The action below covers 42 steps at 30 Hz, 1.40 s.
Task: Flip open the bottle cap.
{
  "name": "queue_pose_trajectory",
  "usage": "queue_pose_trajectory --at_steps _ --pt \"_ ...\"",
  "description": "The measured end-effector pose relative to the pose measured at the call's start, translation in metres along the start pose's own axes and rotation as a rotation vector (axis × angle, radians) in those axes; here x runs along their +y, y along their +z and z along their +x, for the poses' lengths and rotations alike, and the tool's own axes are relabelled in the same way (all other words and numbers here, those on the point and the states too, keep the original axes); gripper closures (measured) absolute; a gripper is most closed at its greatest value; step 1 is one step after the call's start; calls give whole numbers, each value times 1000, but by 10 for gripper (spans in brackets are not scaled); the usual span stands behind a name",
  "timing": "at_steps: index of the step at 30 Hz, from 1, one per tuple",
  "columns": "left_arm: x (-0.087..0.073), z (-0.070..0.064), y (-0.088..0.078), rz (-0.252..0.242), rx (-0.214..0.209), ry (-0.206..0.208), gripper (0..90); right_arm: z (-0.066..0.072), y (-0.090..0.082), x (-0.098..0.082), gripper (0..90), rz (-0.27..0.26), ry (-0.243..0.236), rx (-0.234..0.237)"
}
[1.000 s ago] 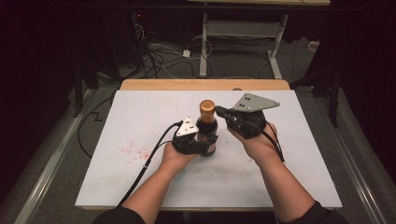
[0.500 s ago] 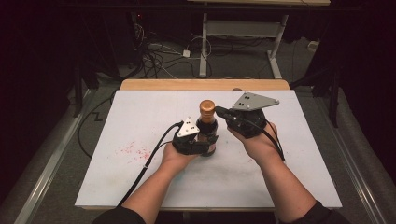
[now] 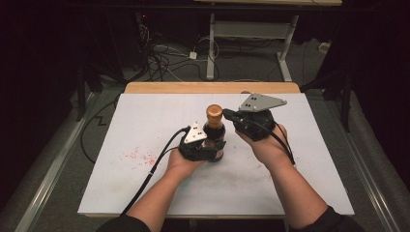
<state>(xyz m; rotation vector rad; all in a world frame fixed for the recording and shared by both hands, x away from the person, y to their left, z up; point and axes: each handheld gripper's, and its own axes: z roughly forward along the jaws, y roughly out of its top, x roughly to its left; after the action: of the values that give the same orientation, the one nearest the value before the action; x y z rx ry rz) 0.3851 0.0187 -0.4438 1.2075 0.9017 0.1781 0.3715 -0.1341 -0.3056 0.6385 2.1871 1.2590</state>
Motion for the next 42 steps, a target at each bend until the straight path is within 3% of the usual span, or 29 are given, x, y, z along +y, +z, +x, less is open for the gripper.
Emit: queue_pose_trajectory --at_steps 1,2,3,4,5,6,7,8,9,10,11,12,14,26,27,28,29,30,31,32,33,36,37,38,39,40,42 --pt "0 1 0 8 8 6 302 1 1 1 900 3 -3 -1" --pt "1 5 -4 71 7 73 302 1 1 2 900 6 -11 -6" --pt "2 6 -6 83 0 84 303 2 1 3 900 7 -18 -3" --pt "0 1 0 5 0 -1 304 2 1 4 900 8 -10 4" --pt "-2 -3 5 -12 -4 -12 303 2 -10 6 900 -180 47 29" --pt "-1 0 3 88 4 100 302 6 -25 16 900 -329 32 31" --pt "-1 -2 5 102 9 113 300 10 -30 29 900 -318 -38 -2" --pt "0 -2 5 110 12 116 299 9 -26 35 900 -258 -21 20" --pt "1 0 4 111 16 106 298 8 -24 36 900 -223 -14 10" --pt "1 -2 6 50 26 26 296 5 -23 34 900 -210 -5 17" --pt "2 5 0 92 11 68 295 3 -23 30 900 -199 11 37" --pt "2 6 -2 85 3 62 295 2 -23 26 900 -192 1 15" --pt "1 5 -2 89 2 77 293 -2 -22 19 900 -187 24 23" --pt "0 6 -2 71 -6 66 288 -7 -15 -4 900 -116 30 9" --pt "0 1 2 12 -4 -6 288 -7 -14 -5 900 -110 30 12" --pt "0 1 2 6 -8 -13 288 -7 -14 -6 900 -100 26 15" --pt "1 6 -2 70 -6 64 287 -7 -13 -7 900 -93 24 14" --pt "1 6 -2 71 -7 64 287 -6 -13 -7 900 -86 18 18" --pt "0 1 2 12 -7 -10 287 -5 -13 -7 900 -78 14 20" --pt "1 6 -3 72 -6 62 287 -5 -12 -7 900 -71 10 19" --pt "0 1 2 10 -5 -10 287 -5 -12 -7 900 -66 7 21" --pt "0 1 2 2 -9 -15 287 -3 -8 -9 900 -44 -1 28" --pt "0 6 -3 67 -6 63 286 -2 -8 -9 900 -42 -2 32" --pt "0 6 -3 67 -5 63 287 -2 -7 -9 900 -37 -5 35" --pt "0 1 2 7 -4 -11 287 -1 -7 -9 900 -33 -5 36" --pt "0 6 -2 66 -4 61 287 -1 -7 -9 900 -30 -10 36" --pt "0 6 -3 63 -7 61 287 -1 -7 -9 900 -19 -20 35"
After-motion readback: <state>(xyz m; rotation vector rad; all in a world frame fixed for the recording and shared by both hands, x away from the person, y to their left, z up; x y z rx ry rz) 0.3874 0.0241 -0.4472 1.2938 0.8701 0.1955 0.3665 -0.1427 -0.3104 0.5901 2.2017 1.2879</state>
